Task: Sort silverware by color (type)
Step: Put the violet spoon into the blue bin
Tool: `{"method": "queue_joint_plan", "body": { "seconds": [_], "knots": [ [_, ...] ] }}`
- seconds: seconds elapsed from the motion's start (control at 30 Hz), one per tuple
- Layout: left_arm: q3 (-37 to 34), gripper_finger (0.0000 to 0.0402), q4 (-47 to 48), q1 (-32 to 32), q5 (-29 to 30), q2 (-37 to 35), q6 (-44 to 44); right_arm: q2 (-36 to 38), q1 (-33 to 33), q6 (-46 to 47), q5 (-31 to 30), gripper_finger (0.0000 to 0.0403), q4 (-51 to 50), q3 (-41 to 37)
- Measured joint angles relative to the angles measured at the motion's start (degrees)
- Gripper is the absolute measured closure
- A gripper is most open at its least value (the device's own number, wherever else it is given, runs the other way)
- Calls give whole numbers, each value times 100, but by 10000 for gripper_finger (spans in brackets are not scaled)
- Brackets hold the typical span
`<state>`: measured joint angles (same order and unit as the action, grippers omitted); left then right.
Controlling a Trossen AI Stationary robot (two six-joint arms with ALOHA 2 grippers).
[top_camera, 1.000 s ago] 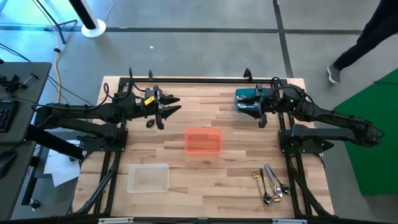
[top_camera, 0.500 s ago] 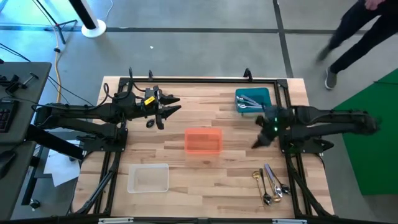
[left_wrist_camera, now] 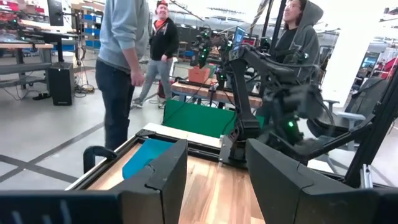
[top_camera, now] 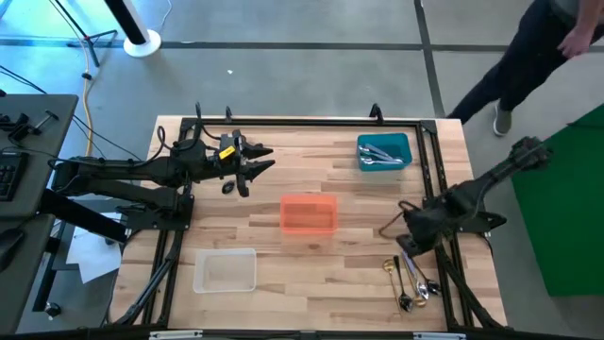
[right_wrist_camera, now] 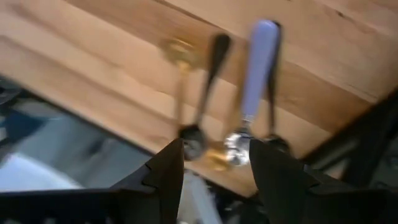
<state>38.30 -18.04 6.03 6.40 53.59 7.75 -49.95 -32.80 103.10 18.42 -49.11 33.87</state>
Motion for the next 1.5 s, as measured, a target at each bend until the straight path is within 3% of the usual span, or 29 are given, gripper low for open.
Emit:
{"method": "queue_joint_plan", "body": {
  "seconds": [0.2,0.43,0.63,0.9,1.1,1.5],
  "knots": [
    [0,246,-4,1,1,-1,-90,-1060,-478,-131,412,236,236,-4],
    [0,246,-15,1,1,-1,-92,-2006,-589,-290,515,236,648,-12],
    [0,246,-22,1,1,-1,-92,-2520,-682,107,878,236,2339,-583],
    [0,246,-35,44,15,-1,-92,-2570,-712,336,728,236,2381,-619],
    [0,246,-94,159,17,-1,-90,-2584,-712,-5,778,238,2091,-619],
    [0,246,-159,187,19,-1,-46,-2569,-705,232,712,280,2004,-773]
  ]
}}
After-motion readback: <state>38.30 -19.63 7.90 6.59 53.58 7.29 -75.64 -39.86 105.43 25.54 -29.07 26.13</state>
